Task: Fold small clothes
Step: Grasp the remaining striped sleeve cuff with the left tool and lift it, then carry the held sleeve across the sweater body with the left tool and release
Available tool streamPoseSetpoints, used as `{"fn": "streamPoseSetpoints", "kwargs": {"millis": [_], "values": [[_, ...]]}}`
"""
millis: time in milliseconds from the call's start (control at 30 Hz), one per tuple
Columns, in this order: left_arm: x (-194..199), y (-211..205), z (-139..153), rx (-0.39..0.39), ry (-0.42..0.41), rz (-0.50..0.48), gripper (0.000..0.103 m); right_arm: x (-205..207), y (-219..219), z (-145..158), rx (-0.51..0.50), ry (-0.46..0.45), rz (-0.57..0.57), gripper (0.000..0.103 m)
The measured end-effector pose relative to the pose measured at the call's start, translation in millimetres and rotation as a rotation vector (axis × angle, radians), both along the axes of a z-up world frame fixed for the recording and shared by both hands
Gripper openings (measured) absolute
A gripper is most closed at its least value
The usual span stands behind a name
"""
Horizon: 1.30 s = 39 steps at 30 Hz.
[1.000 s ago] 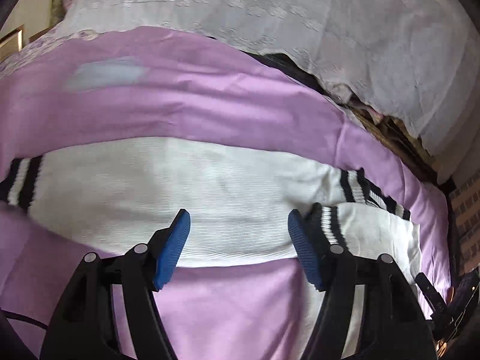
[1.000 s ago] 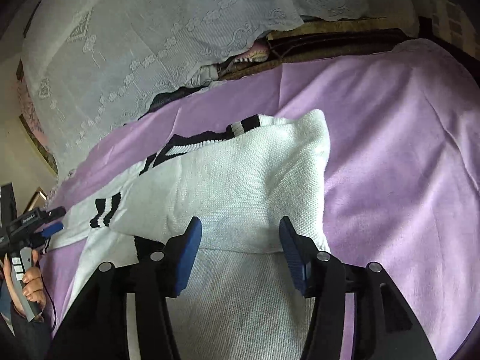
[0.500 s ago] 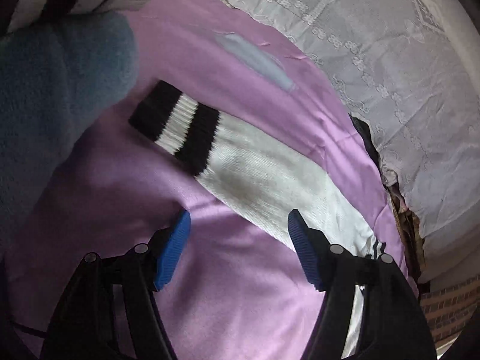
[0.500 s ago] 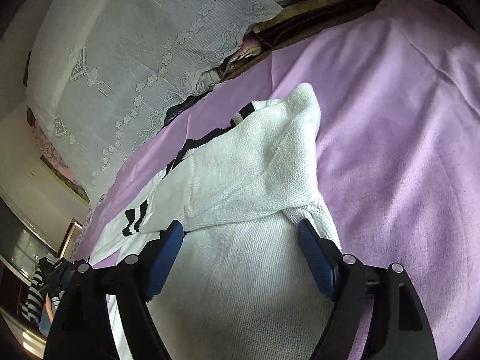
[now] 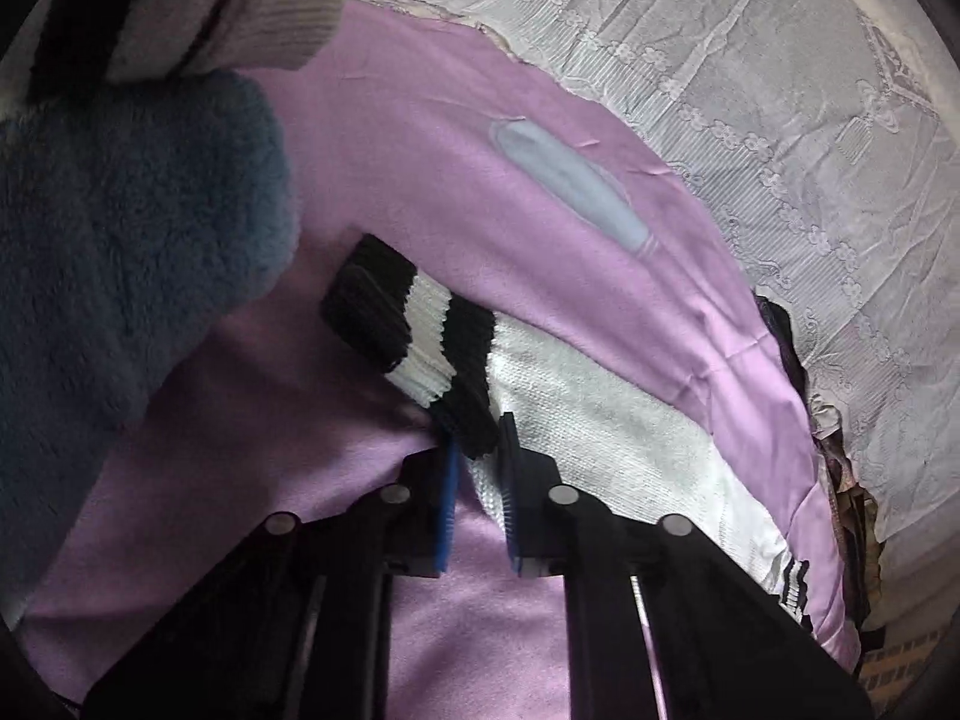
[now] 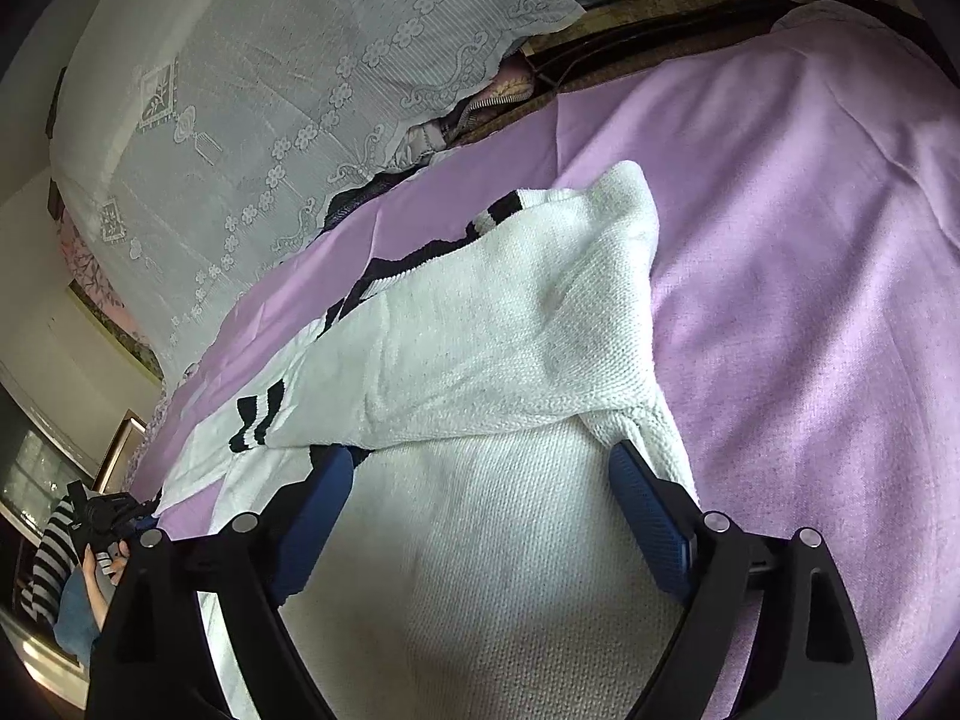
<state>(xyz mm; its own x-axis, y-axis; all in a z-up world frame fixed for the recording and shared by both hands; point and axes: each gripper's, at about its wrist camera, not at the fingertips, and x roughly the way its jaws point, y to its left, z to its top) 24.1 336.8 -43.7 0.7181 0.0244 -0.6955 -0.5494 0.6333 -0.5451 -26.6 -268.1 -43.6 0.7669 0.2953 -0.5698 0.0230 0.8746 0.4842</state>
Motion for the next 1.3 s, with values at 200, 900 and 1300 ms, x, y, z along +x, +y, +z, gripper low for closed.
{"fn": "streamPoseSetpoints", "kwargs": {"millis": [200,900,1300], "values": [[-2,-23,23,0.098,-0.093,-0.081,0.009,2,2,1,-0.016,0.007,0.009,0.09],[33,-247,87,0.416,-0.297,-0.64,0.009,-5,12,17,-0.088,-0.052,-0.017,0.09],[38,-329,48,0.408,-0.287,-0.907,0.009,25,26,38,0.227,-0.077,0.107,0.084]]}}
